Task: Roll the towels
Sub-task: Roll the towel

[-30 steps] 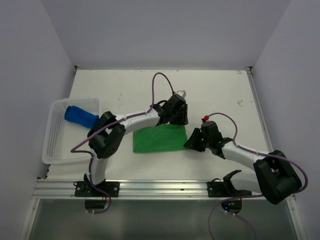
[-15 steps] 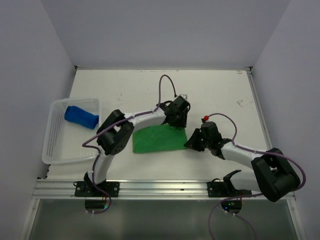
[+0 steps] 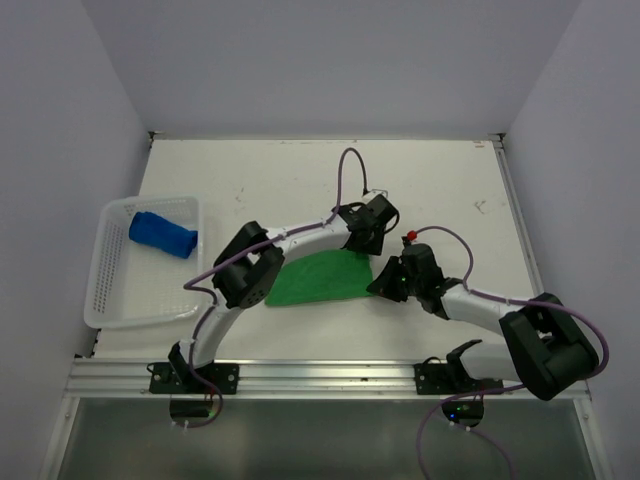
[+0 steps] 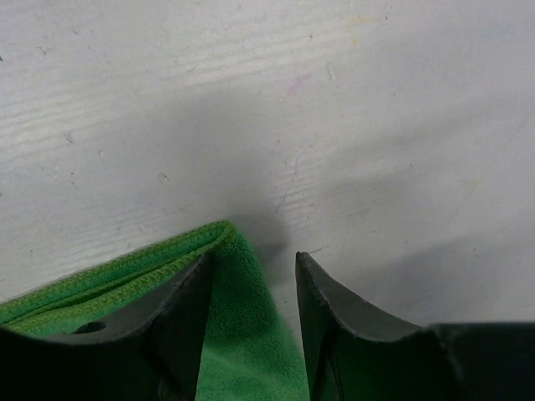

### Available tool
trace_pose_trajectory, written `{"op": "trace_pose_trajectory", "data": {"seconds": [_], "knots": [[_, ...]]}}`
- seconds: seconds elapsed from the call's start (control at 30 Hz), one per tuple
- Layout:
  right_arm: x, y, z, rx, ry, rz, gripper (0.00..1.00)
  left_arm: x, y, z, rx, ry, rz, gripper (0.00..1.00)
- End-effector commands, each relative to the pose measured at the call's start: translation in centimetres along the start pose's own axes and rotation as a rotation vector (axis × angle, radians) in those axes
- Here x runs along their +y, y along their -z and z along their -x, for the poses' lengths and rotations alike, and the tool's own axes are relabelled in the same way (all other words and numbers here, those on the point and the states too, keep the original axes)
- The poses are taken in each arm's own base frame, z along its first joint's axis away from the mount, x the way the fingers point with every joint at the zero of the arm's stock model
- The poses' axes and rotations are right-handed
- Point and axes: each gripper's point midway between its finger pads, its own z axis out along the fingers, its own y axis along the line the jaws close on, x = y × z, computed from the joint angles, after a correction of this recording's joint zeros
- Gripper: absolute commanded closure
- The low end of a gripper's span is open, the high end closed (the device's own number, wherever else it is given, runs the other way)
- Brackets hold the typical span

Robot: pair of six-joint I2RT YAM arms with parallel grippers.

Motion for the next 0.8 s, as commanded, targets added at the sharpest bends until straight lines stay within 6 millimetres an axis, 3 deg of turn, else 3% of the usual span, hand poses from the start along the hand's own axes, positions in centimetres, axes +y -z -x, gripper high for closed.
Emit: {"op": "trace_pose_trajectory", "data": {"seconds": [0.0, 0.13, 0.23, 0.47, 0.57, 0.77], "knots": [[-2.0, 0.0, -1.1, 0.02, 0.014, -0.059, 0.84, 0.1, 0.5, -0.5, -0.011, -0.068, 0.075, 0.51], [-2.2, -0.2, -1.5, 0.032, 0.015, -0.054, 0.84, -0.1, 0.8, -0.1, -0.028, -0.067, 0.084, 0.51], [-2.2, -0.3, -1.7, 0.036, 0.013, -0.048, 0.84, -0.4, 1.6, 1.2, -0.062, -0.061, 0.093, 0.51], [-2.6, -0.5, -2.3, 0.052, 0.015, -0.046, 0.84, -0.5, 4.6, 4.2, -0.147, -0.038, 0.107, 0.5], [-2.9, -0.4, -2.5, 0.053, 0.017, -0.047, 0.84, -0.3, 5.0, 3.9, -0.141, -0.022, 0.106, 0.48], [-3.3, -0.4, -2.8, 0.049, 0.011, -0.049, 0.84, 0.4, 4.4, 1.2, -0.079, -0.007, 0.109, 0.47]]}}
